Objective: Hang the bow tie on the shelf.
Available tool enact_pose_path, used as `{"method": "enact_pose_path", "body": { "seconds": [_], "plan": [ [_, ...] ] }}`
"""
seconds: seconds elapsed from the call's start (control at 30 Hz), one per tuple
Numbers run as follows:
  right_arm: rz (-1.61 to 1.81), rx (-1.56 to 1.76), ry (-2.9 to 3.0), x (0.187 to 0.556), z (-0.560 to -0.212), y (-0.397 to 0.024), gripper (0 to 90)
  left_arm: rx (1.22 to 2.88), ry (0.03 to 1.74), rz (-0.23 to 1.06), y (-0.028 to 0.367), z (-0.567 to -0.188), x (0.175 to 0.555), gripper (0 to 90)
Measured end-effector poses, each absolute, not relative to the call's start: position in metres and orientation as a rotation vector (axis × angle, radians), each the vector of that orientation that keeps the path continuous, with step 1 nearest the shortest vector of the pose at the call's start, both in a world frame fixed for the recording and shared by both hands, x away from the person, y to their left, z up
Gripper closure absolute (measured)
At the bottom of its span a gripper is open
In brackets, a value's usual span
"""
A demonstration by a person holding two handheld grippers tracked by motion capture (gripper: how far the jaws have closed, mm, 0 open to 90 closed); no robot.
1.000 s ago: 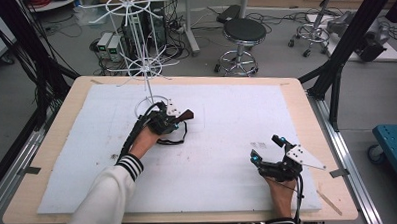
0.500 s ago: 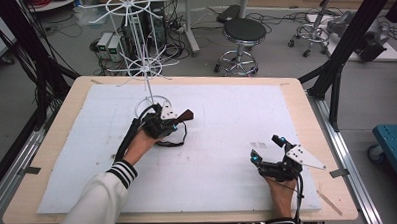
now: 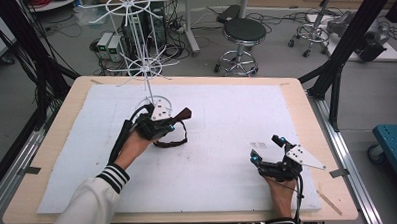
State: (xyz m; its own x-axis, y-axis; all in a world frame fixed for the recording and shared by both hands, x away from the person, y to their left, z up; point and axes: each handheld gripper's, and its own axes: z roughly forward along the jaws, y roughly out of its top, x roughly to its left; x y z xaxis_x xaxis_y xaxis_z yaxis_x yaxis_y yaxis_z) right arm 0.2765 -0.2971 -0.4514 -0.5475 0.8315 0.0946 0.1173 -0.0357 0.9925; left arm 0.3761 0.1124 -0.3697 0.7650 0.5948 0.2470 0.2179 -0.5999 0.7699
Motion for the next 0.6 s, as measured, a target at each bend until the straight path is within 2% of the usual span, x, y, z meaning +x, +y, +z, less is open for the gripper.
{"method": "enact_pose_path", "body": {
  "seconds": [0.6],
  "plan": [
    [1.633,1.010,1.681,0.276,-0.451,-0.297,0.6,2.070,0.587,0.630,0.142,-0.342,0.358,76.8]
  ]
}}
